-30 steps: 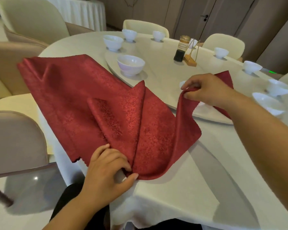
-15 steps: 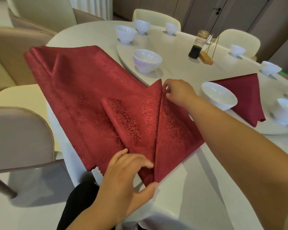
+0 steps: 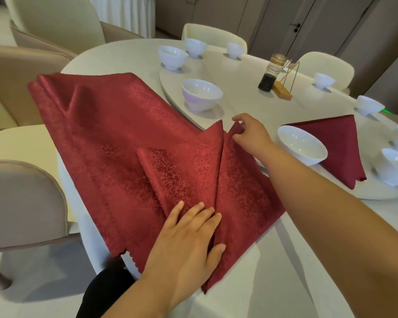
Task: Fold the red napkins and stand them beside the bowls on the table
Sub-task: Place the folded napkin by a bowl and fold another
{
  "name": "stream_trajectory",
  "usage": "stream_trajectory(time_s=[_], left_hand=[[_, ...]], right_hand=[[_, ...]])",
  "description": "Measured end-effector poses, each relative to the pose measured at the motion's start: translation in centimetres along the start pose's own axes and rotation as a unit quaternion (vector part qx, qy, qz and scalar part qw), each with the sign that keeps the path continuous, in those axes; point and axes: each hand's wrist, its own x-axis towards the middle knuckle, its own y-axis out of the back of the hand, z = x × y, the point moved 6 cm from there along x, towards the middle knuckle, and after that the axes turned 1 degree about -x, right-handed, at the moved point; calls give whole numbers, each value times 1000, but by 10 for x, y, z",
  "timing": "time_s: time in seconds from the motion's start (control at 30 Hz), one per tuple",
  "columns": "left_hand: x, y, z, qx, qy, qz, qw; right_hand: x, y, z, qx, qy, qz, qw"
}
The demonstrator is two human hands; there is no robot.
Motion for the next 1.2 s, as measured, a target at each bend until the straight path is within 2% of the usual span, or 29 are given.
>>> stream_trajectory(time_s=[0.23,0.4,0.5,0.57,0.63,0.7,0.77,0.87,1.0,1.2], left_hand=[[0,-1,-1,2,8,-5,1000],[2,0,0,12,5,-7,1000],[1,-1,0,20,9,-18,1000],[1,-1,0,21,11,-22,999],[2,-1,0,19,12,-25,999],[2,-1,0,17,14,-29,999],[3,-2,0,19,15,-40,999],[4,-1,-1,19,17,-51,998],[4,-2,-1,21,10,-66,998],[22,7,17,52,1,-41,998]], right_hand=[[-1,-15,-4,28,15,-24,999],[-32,9,-2,33,42,51,997],[-87,22,1,55,121,80,988],[-133,17,2,43,199,58,977],[-171,-1,9,-24,258,8,966],[-191,-19,18,-111,276,-25,954],[-195,-29,27,-166,249,-76,951],[-175,-28,52,-139,150,-135,970],[-150,-10,81,-169,49,-118,977],[-151,-11,86,-167,29,-128,977]])
